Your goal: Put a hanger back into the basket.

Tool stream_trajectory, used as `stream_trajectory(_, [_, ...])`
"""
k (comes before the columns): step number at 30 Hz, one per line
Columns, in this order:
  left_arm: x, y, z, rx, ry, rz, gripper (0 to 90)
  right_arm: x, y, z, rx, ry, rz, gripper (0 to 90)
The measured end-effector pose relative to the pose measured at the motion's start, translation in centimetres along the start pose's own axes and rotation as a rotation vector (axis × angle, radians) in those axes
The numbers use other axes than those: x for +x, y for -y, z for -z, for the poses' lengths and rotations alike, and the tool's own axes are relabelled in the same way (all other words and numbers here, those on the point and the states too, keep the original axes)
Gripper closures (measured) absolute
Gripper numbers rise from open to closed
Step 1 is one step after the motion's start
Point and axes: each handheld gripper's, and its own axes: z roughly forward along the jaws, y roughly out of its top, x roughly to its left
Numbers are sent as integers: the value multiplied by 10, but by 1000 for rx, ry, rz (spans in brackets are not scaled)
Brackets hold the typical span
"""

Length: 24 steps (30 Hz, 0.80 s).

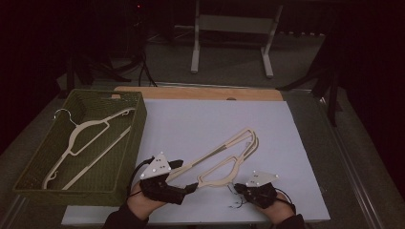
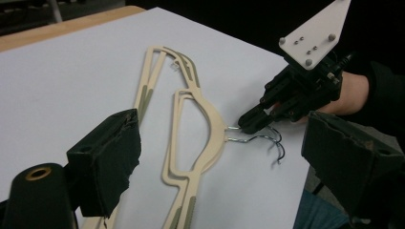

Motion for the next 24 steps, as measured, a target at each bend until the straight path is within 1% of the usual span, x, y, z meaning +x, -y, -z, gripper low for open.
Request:
stream_trajectory(1, [0, 0, -1, 5, 4, -1, 140, 1, 0, 0, 0, 1, 12, 868])
stream_trajectory(3, [0, 1, -4, 22, 14, 0, 141, 2, -2, 3, -17, -6, 27, 874])
stream_trajectory(5, [1, 2, -9, 41, 25, -1, 144, 2, -6, 9, -46, -7, 32, 877])
stream_trajectory(7, [1, 2, -15, 73, 36, -8, 144, 0, -9, 15, -68, -26, 28, 878])
stream_trajectory(8, [2, 2, -20, 96, 44, -14, 144, 0, -10, 18, -70, -40, 25, 878])
stream_trajectory(9, [2, 3, -24, 119, 46, -29, 144, 0, -11, 20, -73, -44, 24, 878])
stream_trajectory(10, [1, 3, -28, 130, 44, -39, 145, 0, -12, 22, -74, -48, 17, 879])
stream_trajectory(11, [1, 3, -35, 156, 45, -55, 146, 1, -13, 22, -77, -51, 14, 879])
stream_trajectory(13, [1, 3, -46, 191, 33, -91, 151, 1, -16, 24, -68, -54, 15, 880])
stream_trajectory(14, [2, 3, -53, 209, 38, -98, 152, 2, -17, 25, -65, -49, 15, 881])
stream_trajectory(15, [2, 3, -59, 220, 49, -95, 152, 2, -18, 26, -59, -51, 12, 885])
stream_trajectory(16, [2, 4, -65, 228, 51, -100, 153, 2, -20, 26, -49, -50, 10, 890])
stream_trajectory(18, [3, 5, -78, 249, 51, -121, 158, 3, -23, 27, -32, -44, -2, 890])
stream_trajectory(19, [3, 7, -84, 256, 60, -129, 158, 3, -24, 27, -21, -38, -6, 890])
stream_trajectory(20, [4, 8, -90, 263, 71, -132, 157, 4, -26, 27, -14, -32, -10, 890])
stream_trajectory(22, [6, 10, -100, 298, 63, -140, 158, 5, -26, 27, -14, -27, 8, 890])
stream_trajectory(24, [9, 11, -103, 295, 81, -123, 160, 4, -23, 26, -23, -36, 2, 890])
